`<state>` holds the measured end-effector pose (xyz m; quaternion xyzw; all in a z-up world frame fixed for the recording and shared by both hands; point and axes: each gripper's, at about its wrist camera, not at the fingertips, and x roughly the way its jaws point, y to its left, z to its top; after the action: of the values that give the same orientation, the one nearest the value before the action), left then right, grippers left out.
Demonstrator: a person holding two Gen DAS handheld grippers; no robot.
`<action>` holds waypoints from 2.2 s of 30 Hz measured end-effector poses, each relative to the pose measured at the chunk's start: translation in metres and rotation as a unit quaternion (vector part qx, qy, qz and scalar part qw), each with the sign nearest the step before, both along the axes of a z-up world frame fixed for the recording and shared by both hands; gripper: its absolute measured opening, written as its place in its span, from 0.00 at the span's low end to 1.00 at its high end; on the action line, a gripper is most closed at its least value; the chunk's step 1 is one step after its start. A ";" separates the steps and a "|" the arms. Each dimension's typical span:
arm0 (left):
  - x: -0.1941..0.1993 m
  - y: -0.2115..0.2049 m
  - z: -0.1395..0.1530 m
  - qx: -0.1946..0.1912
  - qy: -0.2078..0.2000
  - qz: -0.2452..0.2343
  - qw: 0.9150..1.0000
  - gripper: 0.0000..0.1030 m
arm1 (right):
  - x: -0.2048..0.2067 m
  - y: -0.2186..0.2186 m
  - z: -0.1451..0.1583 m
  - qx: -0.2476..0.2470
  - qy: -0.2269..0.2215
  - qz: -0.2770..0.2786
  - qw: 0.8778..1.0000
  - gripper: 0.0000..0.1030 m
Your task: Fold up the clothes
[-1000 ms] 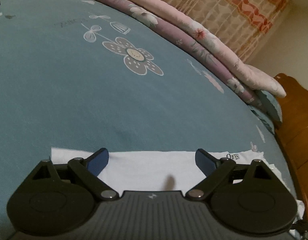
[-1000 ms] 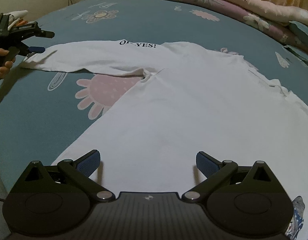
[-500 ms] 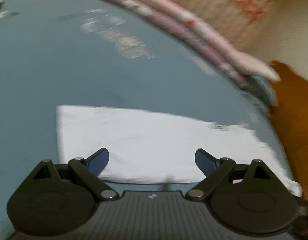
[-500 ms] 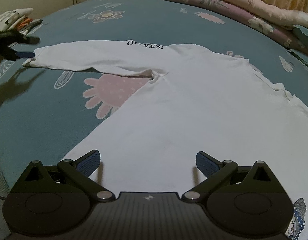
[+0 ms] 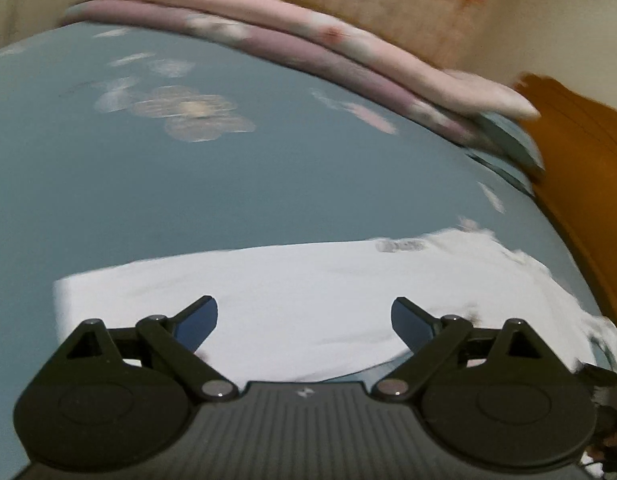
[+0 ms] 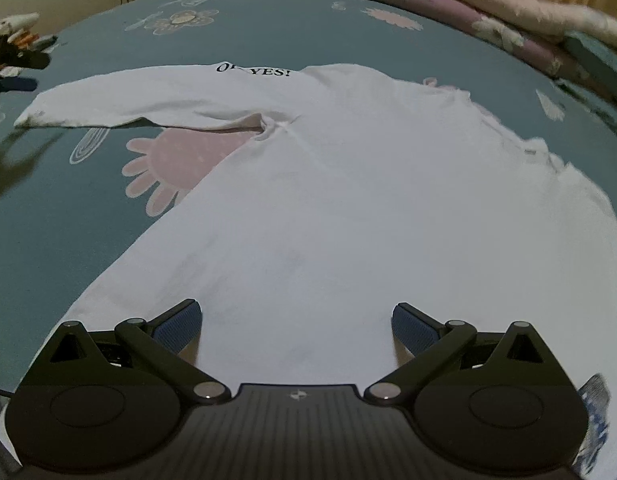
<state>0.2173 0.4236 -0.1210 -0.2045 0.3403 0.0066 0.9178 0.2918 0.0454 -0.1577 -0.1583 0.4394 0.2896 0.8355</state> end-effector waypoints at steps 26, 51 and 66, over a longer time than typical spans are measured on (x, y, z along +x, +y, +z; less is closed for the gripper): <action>0.263 -0.213 -0.059 0.051 0.032 -0.163 0.985 0.93 | 0.018 -0.101 -0.010 0.034 -0.031 -0.073 0.996 1.00; 0.167 -0.174 -0.021 -0.096 0.042 -0.183 0.977 0.95 | 0.010 -0.101 -0.011 0.033 -0.047 -0.079 0.995 1.00; 0.190 -0.120 -0.059 -0.073 0.052 -0.111 0.990 0.96 | 0.015 -0.100 -0.012 0.031 -0.045 -0.085 0.995 1.00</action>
<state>0.4074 0.3036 -0.1796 -0.2309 0.4073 -0.1096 0.8768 0.3068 -0.0543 -0.1699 -0.1076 0.4040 0.2236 0.8805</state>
